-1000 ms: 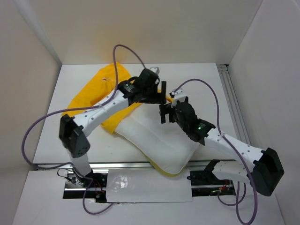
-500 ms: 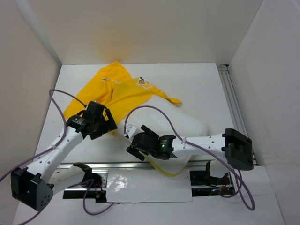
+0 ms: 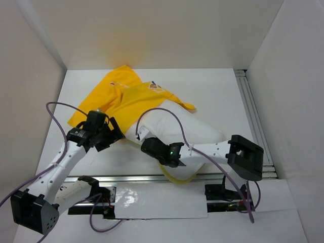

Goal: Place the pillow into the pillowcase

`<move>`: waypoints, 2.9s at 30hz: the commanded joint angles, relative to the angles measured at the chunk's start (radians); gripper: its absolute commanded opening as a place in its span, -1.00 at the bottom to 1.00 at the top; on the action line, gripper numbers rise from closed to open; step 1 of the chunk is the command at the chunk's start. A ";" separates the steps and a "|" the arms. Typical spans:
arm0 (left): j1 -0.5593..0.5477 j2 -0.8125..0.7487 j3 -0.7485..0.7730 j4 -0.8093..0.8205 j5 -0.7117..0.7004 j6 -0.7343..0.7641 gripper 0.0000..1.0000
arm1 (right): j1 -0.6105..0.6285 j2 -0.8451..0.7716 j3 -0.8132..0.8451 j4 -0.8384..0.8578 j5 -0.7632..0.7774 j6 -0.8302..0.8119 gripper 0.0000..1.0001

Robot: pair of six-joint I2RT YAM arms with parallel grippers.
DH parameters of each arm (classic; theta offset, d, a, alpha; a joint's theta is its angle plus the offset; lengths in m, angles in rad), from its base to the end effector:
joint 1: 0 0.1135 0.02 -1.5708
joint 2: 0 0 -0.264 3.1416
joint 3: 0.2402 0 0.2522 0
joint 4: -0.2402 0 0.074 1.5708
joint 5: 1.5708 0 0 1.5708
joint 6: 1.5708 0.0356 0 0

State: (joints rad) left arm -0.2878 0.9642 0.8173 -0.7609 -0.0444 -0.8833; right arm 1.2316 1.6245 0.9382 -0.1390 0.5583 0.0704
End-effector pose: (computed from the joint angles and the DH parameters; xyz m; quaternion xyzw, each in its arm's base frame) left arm 0.1808 -0.0519 0.2675 -0.2842 0.9016 -0.1623 0.2828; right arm 0.1284 0.3072 0.1918 -0.4072 0.8036 0.0080 0.4340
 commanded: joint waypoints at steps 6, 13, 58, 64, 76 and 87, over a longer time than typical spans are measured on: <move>-0.005 0.005 -0.076 0.170 0.064 0.038 1.00 | -0.142 -0.233 0.155 0.013 -0.041 0.020 -1.00; -0.060 0.106 -0.075 0.365 0.008 0.038 0.98 | -0.187 -0.255 0.217 -0.007 -0.210 0.011 -1.00; -0.094 0.304 -0.144 1.183 -0.408 0.150 -1.00 | -0.313 -0.193 0.373 -0.083 -0.354 0.060 -1.00; -0.148 0.202 -0.207 1.140 -0.373 0.179 -1.00 | -0.313 -0.115 0.373 -0.039 -0.265 0.051 -1.00; -0.461 -0.048 -0.196 0.805 -0.175 0.188 -1.00 | -0.294 0.115 0.471 0.259 -0.061 -0.018 -1.00; -0.594 -0.009 -0.124 0.740 0.044 0.181 -1.00 | -0.239 0.215 0.309 0.288 -0.107 0.117 -1.00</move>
State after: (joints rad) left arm -0.8310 0.9661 0.6170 -0.0719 -0.2001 -0.6735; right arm 0.9901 1.8038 1.2804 0.0177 0.4339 0.1062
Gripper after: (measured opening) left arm 0.031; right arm 0.045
